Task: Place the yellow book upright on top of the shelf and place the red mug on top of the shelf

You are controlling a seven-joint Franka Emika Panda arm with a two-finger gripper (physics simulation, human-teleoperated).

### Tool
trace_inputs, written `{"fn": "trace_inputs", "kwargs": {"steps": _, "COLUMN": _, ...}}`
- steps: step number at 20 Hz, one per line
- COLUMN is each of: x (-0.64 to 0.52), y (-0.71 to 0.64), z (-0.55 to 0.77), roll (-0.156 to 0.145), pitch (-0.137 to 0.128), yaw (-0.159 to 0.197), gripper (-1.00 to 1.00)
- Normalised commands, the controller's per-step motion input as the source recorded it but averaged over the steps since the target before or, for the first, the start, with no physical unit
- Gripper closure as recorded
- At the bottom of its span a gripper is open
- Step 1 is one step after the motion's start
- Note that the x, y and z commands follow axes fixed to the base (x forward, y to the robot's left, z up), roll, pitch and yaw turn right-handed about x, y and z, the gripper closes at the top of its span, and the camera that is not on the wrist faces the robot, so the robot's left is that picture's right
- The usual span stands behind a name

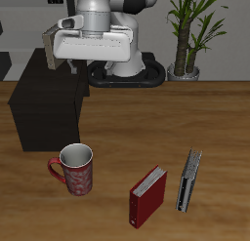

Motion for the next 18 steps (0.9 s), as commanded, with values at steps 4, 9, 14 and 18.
{"fn": "trace_inputs", "kwargs": {"steps": 4, "x": 0.46, "y": -0.11, "z": -0.13, "roll": 0.048, "pitch": 0.007, "yaw": 0.030, "gripper": -1.00}}
{"fn": "trace_inputs", "kwargs": {"steps": 9, "x": 0.26, "y": -0.06, "z": -0.08, "roll": -0.006, "pitch": -0.038, "yaw": -0.007, "gripper": -1.00}}
{"fn": "trace_inputs", "kwargs": {"steps": 14, "x": 0.29, "y": 0.07, "z": -0.32, "roll": 0.013, "pitch": -0.011, "yaw": 0.051, "gripper": -1.00}}
{"fn": "trace_inputs", "kwargs": {"steps": 18, "x": 0.25, "y": -0.10, "z": -0.29, "roll": -0.006, "pitch": 0.017, "yaw": -0.010, "gripper": -1.00}}
